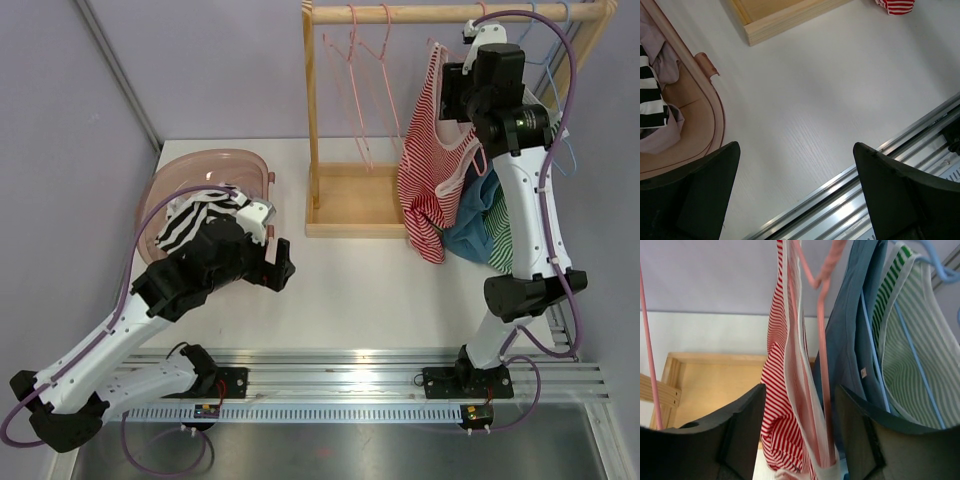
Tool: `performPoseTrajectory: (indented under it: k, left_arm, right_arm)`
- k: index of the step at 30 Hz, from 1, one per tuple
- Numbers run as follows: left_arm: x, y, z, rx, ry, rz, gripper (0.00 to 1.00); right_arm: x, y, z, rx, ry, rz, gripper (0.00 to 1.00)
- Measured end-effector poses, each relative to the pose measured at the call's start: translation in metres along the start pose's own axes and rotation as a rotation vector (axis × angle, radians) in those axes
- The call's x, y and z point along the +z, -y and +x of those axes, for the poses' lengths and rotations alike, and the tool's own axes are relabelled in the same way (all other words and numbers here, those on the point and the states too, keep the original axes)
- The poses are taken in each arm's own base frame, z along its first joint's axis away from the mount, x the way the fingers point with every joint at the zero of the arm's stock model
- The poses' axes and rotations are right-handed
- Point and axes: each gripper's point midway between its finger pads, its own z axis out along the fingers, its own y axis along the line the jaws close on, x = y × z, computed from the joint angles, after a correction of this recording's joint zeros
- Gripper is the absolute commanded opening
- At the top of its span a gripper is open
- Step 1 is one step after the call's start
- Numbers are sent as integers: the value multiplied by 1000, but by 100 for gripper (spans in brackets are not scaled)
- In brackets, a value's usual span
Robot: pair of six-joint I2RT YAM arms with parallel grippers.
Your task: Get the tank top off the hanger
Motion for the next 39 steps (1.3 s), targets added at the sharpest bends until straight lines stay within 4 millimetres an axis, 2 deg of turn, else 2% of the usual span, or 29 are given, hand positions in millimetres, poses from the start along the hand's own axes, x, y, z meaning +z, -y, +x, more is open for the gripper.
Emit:
performPoseTrajectory:
  k: [4, 5, 7, 8, 10, 13, 14, 21, 30, 35, 39]
  left_arm:
    - [2, 0, 2, 0, -3, -1, 99]
    - [3, -1, 3, 1, -6, -1, 99]
    - [3, -1, 4, 1, -8, -1, 99]
    - [3, -1, 4, 1, -7, -1, 99]
    - [3, -1, 4, 3, -7, -1, 99]
    - [4, -1, 6, 7, -11, -2, 99]
    - [5, -1, 6, 8, -13, -3, 99]
    - [6, -2, 8, 9, -19, -5, 99]
    - [6, -2, 8, 8, -20, -5, 99]
    - [3, 0, 4, -4, 1, 5, 99]
    - [-8, 3, -10, -33, 73, 23, 99]
  right_arm:
    - [8, 0, -13, -10, 30, -1, 53]
    - [10, -2, -13, -11, 30, -7, 47]
    - [13, -4, -13, -14, 28, -19, 41]
    - [15, -5, -13, -15, 27, -23, 33]
    - [19, -8, -12, -16, 21, -37, 24]
    - [23, -13, -10, -5, 12, -55, 14]
    - [23, -14, -10, 4, 12, -62, 0]
    - [17, -26, -15, 50, 23, -131, 0]
    - [-6, -26, -36, 95, 84, -158, 0]
    - [-38, -23, -47, 114, 123, -178, 0]
    - [-80, -20, -36, 130, 116, -213, 0]
